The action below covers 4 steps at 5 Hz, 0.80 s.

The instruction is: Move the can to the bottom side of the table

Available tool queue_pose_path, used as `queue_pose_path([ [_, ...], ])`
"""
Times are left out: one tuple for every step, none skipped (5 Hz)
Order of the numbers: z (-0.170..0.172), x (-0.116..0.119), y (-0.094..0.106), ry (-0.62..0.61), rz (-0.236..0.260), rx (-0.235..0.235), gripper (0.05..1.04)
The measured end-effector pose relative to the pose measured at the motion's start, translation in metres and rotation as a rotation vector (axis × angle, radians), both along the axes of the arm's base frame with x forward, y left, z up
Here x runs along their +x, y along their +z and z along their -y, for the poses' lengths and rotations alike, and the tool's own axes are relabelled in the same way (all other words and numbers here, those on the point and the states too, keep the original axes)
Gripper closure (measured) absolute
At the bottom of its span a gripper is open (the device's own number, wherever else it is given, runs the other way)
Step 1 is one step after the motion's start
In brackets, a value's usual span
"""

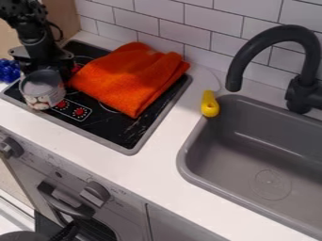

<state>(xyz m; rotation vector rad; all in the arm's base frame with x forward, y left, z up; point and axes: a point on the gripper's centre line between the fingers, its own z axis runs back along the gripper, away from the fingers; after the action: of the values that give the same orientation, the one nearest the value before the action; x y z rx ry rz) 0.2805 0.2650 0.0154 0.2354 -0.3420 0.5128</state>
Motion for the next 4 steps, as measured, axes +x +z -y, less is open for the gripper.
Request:
queue_pose_path([
  [-0.007,-0.007,0.0,0.005,-0.001,0.018,0.087],
  [-0.008,-0.019,0.001,-0.011,-0.009,0.014,0.087],
  [-0.008,-0.023,0.0,-0.014,-0.019,-0.005,0.087],
  [-0.018,-0.011,0.016,0.019,0.002,0.012,0.087],
])
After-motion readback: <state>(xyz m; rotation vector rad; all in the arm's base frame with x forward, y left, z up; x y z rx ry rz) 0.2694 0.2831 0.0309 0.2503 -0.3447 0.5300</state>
